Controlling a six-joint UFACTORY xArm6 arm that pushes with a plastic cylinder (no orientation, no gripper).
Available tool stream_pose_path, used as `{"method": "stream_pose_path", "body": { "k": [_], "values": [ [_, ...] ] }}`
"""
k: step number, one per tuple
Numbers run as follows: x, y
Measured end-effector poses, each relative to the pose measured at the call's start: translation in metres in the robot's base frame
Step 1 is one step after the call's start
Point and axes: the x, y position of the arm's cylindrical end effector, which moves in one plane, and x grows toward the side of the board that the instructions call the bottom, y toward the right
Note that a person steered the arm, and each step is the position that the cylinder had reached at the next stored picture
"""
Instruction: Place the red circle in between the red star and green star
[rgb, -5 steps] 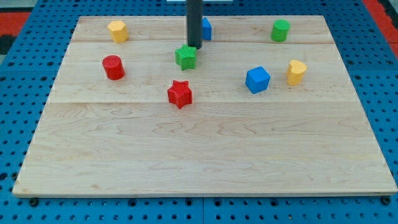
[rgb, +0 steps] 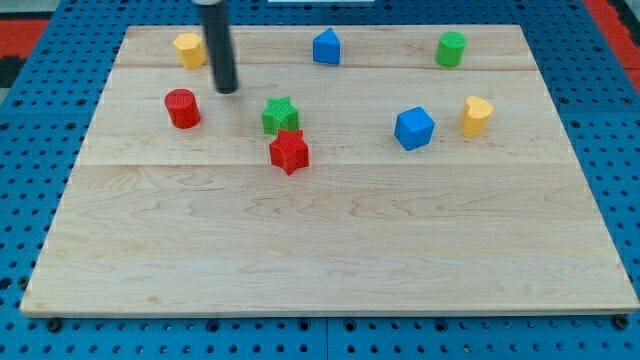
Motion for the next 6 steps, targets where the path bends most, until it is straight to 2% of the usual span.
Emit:
{"method": "stream_pose_path", "body": {
  "k": [1,4,5,6],
  "values": [
    [-0.012,-0.020],
    [0.063,-0.034],
    [0.063,-0.103],
    [0.088,-0.111]
  ]
}}
